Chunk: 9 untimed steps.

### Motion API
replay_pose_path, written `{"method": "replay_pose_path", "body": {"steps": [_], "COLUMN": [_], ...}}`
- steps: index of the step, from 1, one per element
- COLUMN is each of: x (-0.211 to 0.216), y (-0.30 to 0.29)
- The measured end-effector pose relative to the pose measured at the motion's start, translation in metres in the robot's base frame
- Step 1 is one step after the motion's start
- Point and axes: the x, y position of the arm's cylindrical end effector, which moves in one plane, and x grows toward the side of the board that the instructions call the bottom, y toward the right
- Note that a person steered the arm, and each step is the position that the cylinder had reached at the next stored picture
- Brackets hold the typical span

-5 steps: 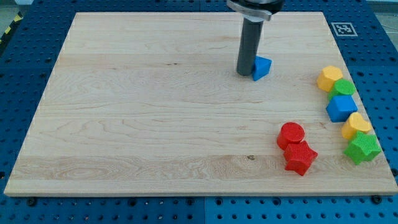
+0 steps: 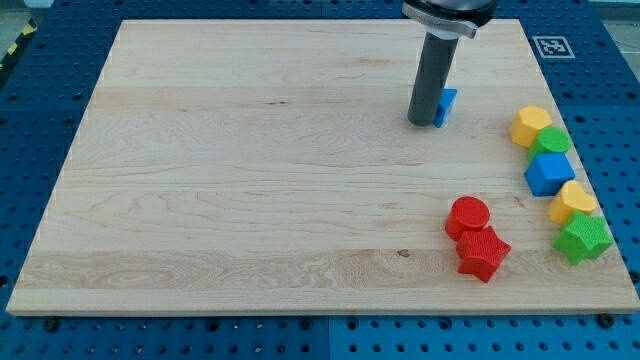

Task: Move the blue triangle to the top of the yellow hexagon

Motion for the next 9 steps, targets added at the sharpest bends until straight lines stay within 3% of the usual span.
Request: {"method": "replay_pose_path", "body": {"steps": [6,8,9], "x": [-0.026,-0.031,-0.01], "y": [-0.019,0.033,0.034]}}
